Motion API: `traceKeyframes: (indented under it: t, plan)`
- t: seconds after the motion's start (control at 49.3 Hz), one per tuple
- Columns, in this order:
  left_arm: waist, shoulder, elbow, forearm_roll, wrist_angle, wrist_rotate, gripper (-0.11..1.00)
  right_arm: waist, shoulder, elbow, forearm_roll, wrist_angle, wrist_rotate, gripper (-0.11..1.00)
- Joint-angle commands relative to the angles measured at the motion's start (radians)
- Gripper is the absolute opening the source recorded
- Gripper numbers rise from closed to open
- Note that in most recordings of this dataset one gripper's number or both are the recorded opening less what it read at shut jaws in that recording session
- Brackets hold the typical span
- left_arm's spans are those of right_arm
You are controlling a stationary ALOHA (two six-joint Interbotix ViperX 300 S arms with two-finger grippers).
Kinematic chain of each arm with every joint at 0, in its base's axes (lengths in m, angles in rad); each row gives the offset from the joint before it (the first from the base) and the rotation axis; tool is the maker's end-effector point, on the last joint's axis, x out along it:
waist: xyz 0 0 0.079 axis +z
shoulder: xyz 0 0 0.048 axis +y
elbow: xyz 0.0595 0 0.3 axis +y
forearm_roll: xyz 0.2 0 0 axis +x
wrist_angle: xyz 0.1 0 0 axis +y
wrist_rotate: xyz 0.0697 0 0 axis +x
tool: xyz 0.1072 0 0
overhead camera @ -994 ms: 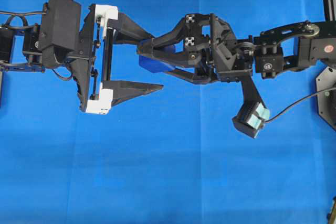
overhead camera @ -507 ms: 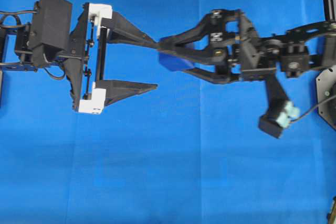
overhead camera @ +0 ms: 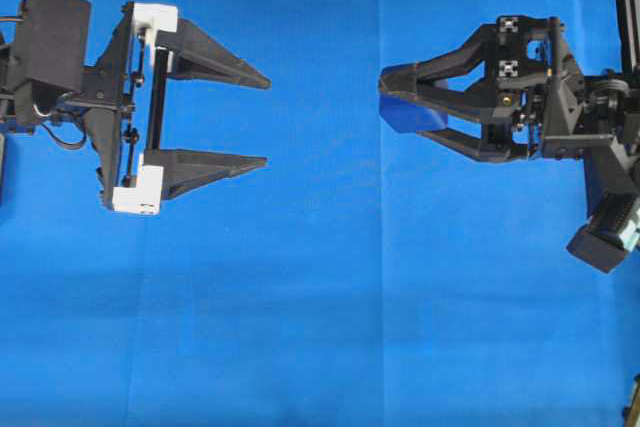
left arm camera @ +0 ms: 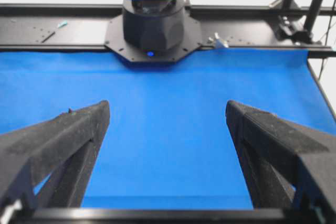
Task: Handover the blue block to the right arm after grasping it with the left arm, then place it in the designated position.
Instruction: 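Carry the cube with the right gripper and rotate it downward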
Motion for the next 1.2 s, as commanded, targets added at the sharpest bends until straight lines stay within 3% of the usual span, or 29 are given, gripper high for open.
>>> traceKeyframes:
  t: [0.0,0.284,0.487,0.771,1.176]
  plan:
    - [0.003,-0.015,-0.012,0.002,-0.008,0.002,0.93,0.003,-0.006,-0.014,0.002,-0.002,0.006,0.47]
    - [0.003,-0.017,-0.011,0.002,-0.008,0.002,0.93,0.003,-0.006,-0.014,0.011,0.002,0.041,0.47]
    - [0.003,-0.017,-0.011,0.0,-0.009,0.005,0.93,0.006,-0.009,-0.012,0.052,0.032,0.16,0.47]
    - [0.003,-0.017,-0.011,0.002,-0.009,0.005,0.93,0.02,-0.012,-0.012,0.098,0.058,0.42,0.47]
    - [0.003,-0.017,-0.011,0.002,-0.009,0.006,0.93,0.028,-0.041,-0.009,0.179,0.058,0.951,0.47]
